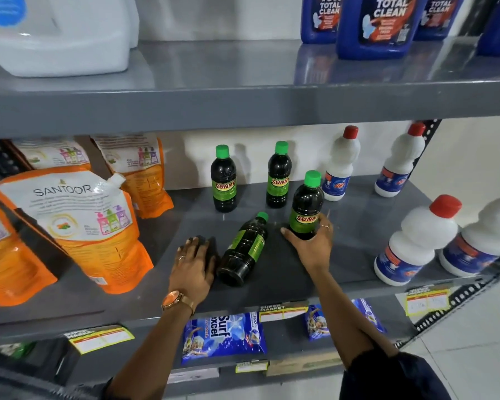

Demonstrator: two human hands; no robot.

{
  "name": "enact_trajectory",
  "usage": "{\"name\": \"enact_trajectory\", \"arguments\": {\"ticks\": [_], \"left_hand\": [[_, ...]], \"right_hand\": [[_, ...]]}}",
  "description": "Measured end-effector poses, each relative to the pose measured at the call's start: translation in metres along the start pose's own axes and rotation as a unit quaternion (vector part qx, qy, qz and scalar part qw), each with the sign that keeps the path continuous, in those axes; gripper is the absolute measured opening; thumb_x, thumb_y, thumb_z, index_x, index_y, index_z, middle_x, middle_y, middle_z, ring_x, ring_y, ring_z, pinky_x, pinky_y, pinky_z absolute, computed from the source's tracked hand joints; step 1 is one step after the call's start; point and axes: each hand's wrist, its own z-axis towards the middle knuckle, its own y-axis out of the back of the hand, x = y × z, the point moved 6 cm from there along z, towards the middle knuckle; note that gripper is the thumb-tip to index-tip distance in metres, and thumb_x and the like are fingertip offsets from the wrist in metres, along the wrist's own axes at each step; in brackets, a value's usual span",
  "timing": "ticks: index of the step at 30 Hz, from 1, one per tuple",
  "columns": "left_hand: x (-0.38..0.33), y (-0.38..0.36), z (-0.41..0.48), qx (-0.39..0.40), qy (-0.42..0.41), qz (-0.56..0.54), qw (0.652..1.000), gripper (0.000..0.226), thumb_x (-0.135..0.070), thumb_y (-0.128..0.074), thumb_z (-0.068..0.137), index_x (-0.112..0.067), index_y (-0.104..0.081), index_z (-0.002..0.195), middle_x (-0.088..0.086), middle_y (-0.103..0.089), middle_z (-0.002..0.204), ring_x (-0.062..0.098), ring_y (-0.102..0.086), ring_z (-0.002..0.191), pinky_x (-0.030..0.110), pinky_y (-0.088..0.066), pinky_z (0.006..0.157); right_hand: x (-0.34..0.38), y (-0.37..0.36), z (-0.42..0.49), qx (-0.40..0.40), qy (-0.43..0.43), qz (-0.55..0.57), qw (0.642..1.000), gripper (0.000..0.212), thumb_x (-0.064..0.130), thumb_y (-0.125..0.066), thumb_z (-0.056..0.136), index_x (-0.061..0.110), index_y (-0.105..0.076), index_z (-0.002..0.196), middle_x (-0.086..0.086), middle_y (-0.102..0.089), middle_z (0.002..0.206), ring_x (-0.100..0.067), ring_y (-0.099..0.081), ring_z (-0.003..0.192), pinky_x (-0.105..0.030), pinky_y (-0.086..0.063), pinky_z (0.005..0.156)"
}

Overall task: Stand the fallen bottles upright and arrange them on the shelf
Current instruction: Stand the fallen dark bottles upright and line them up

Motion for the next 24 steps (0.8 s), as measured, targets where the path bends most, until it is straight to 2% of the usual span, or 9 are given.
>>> {"name": "enact_trajectory", "arguments": {"ticks": [3,5,8,11,15,20,24], "left_hand": [[0.001,-0.001,0.000,-0.005,0.000,-0.005,1.000,0.057,-0.037,-0.034,0.086,-0.007,-0.043,0.133,0.021,-0.039,0.144,0.038,-0.029,0.137,0.048,-0.020,0.116],[0.001,-0.001,0.000,-0.002,0.002,-0.006,1.000,0.054,-0.036,-0.035,0.089,-0.008,-0.042,0.134,0.020,-0.038,0.145,0.037,-0.027,0.138,0.047,-0.019,0.116],[0.001,-0.001,0.000,0.001,0.004,-0.007,1.000,0.048,-0.031,-0.042,0.094,-0.010,-0.038,0.137,0.017,-0.033,0.149,0.034,-0.022,0.140,0.045,-0.015,0.117],[0.000,0.000,0.001,0.001,0.008,-0.008,1.000,0.048,-0.031,-0.044,0.094,-0.011,-0.037,0.137,0.016,-0.032,0.149,0.034,-0.022,0.140,0.045,-0.016,0.117],[0.000,0.001,0.001,-0.007,0.008,-0.005,1.000,0.046,-0.031,-0.045,0.093,-0.010,-0.041,0.134,0.018,-0.037,0.146,0.037,-0.027,0.137,0.046,-0.020,0.116],[0.003,-0.001,0.000,-0.005,-0.001,0.000,1.000,0.053,-0.037,-0.034,0.090,-0.007,-0.043,0.133,0.021,-0.038,0.145,0.038,-0.027,0.137,0.049,-0.020,0.116],[0.001,-0.006,-0.006,-0.010,-0.005,0.012,1.000,0.048,-0.028,-0.042,0.095,-0.008,-0.037,0.138,0.021,-0.031,0.149,0.035,-0.022,0.140,0.046,-0.013,0.118]], "right_hand": [[-0.002,0.003,-0.001,0.027,0.004,0.015,1.000,0.075,0.022,-0.085,0.065,0.016,-0.050,0.131,0.000,-0.061,0.120,-0.017,-0.057,0.112,-0.030,-0.044,0.098],[-0.001,0.005,-0.002,0.017,-0.002,0.014,1.000,0.075,0.024,-0.088,0.061,0.017,-0.053,0.126,0.002,-0.063,0.115,-0.015,-0.058,0.108,-0.032,-0.046,0.096],[0.002,0.003,-0.003,0.005,-0.005,0.010,1.000,0.079,0.031,-0.090,0.057,0.017,-0.051,0.124,-0.002,-0.063,0.118,-0.015,-0.057,0.108,-0.031,-0.046,0.095],[0.007,0.000,-0.004,0.022,0.005,0.008,1.000,0.081,0.030,-0.089,0.058,0.017,-0.049,0.127,0.004,-0.060,0.116,-0.011,-0.054,0.107,-0.026,-0.042,0.092],[0.006,0.002,-0.004,0.025,-0.001,-0.001,1.000,0.069,0.022,-0.087,0.061,0.013,-0.055,0.122,-0.002,-0.065,0.115,-0.014,-0.058,0.104,-0.023,-0.042,0.088],[0.003,0.017,-0.028,-0.008,-0.017,-0.052,0.998,0.064,0.032,-0.089,0.057,0.013,-0.062,0.112,-0.006,-0.071,0.108,-0.020,-0.065,0.100,-0.025,-0.045,0.084],[-0.004,0.040,-0.069,-0.027,0.004,-0.078,0.997,0.067,0.041,-0.087,0.057,0.016,-0.063,0.114,-0.001,-0.072,0.102,-0.015,-0.065,0.094,-0.024,-0.048,0.080]]}}
